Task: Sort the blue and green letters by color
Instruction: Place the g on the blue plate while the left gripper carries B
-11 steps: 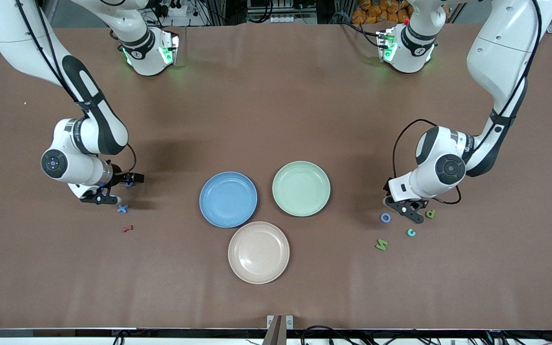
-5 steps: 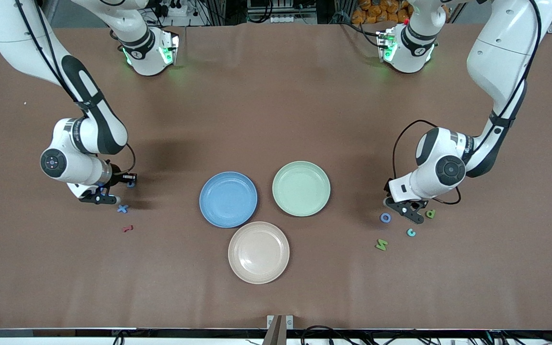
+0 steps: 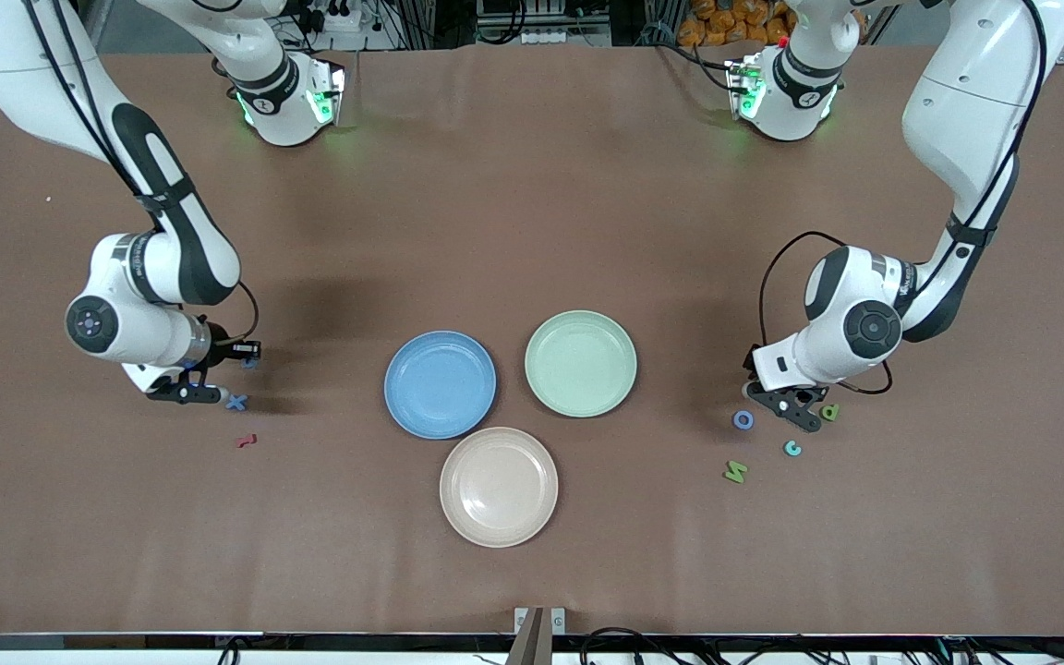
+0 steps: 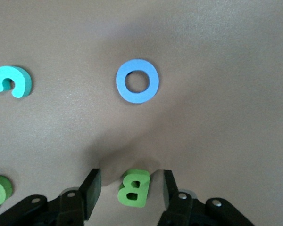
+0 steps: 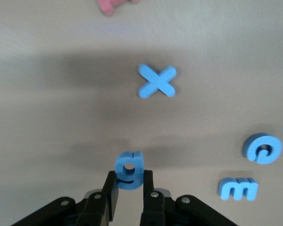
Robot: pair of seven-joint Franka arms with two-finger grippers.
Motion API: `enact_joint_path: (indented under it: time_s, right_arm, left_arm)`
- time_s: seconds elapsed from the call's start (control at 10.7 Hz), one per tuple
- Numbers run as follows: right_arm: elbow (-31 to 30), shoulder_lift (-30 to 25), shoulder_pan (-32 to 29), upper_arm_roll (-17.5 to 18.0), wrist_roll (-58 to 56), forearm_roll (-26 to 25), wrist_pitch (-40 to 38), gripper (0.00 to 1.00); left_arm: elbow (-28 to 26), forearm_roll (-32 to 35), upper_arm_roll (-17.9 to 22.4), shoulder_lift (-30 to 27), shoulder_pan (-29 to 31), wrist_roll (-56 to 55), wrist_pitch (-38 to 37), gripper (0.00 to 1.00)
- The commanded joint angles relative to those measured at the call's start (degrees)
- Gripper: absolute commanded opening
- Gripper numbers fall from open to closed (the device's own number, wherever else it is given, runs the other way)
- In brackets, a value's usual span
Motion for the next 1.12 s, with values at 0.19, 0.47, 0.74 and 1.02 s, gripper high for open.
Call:
enact_joint_path:
  time_s: [0.19,0.47,0.74,1.02]
  right_arm:
    - [16.6,0.3,4.6,0.6,2.3,9.2,-17.2,0.00]
    - [21.3,3.6,11.9,0.6,14.0,11.7,-16.6,0.00]
    - [25.6,8.0,18.3,0.6,25.0,14.2,-14.0,0.00]
    - [26.8,10.9,23.0,0.6,34.2,14.0,-7.8,0.23]
  left_arm:
    - [-1.0,1.9,-0.2,-0.6,0.5,-2.0,-0.1,0.31]
    - [-0.9,1.9,-0.2,-0.7,0.4,-2.1,-0.1,0.00]
    - [0.0,1.9,-1.0,-2.1,-0.1,-1.6,-0.1,0.00]
    - [3.4,0.9,-7.1,-2.5,-0.7,-4.6,-0.2,0.00]
